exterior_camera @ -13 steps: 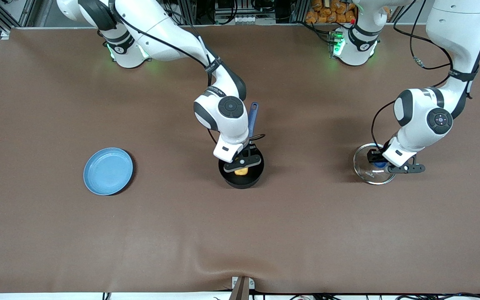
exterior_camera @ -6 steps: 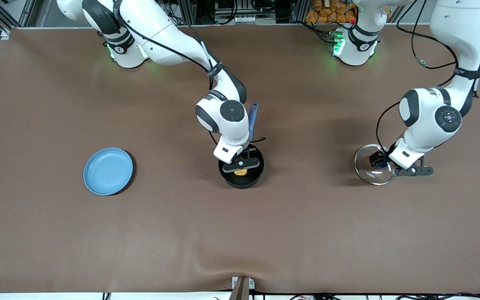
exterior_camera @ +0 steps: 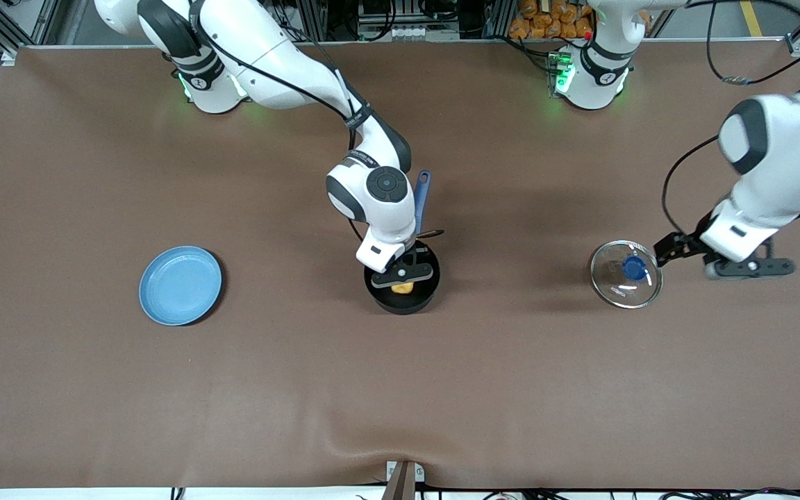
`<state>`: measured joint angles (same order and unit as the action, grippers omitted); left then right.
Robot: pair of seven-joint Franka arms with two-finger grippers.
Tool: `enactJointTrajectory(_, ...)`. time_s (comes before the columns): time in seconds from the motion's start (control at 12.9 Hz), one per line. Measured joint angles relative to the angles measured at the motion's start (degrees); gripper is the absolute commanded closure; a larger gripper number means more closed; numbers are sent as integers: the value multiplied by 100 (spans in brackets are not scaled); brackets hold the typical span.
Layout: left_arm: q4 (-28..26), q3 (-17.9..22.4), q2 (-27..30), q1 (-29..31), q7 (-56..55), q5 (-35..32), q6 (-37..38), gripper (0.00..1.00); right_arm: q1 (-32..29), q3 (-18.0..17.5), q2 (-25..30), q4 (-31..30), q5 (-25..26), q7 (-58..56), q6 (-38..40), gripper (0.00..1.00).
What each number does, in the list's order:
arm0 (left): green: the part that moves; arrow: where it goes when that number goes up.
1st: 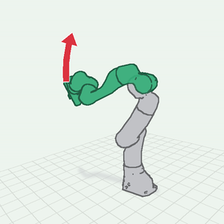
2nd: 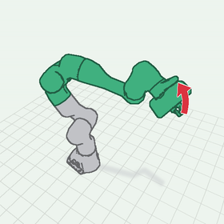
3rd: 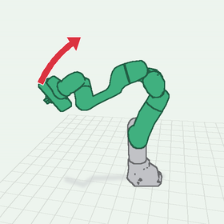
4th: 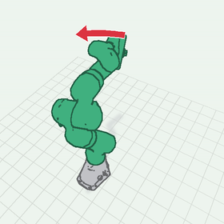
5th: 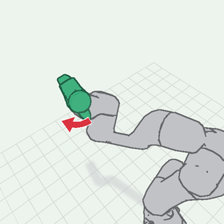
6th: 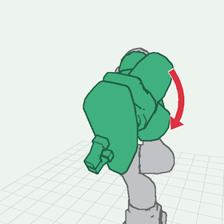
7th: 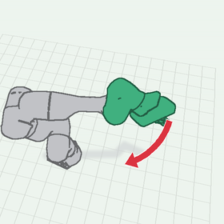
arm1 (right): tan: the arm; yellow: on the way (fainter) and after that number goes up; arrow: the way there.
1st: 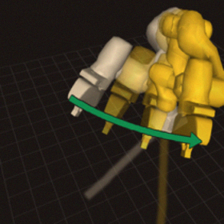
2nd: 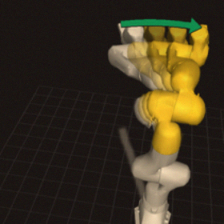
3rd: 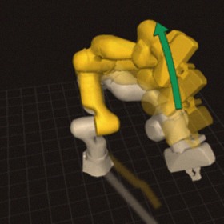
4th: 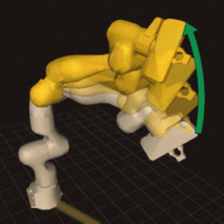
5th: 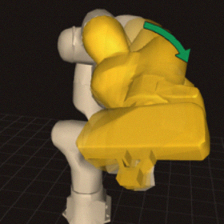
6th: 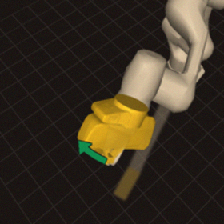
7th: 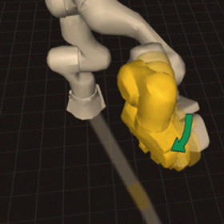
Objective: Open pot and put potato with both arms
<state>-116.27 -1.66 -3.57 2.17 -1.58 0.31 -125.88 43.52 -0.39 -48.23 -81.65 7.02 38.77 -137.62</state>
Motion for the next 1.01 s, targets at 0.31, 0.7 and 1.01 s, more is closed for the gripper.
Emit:
enactJointTrajectory(0.31, 522, -142, 547, -12, -293, 48, 1092, 0, 0, 0, -4, 5, 0, 28, -1, 31)
enactJointTrajectory(0.7, 1172, -457, 1022, -18, -476, 50, 2575, 0, 0, 2, -5, 12, 0, 31, -8, 32)
enactJointTrajectory(1.01, 1610, -416, 1133, -5, -469, 50, 3288, 0, 1, 53, 70, 187, -16, 31, 188, 32)
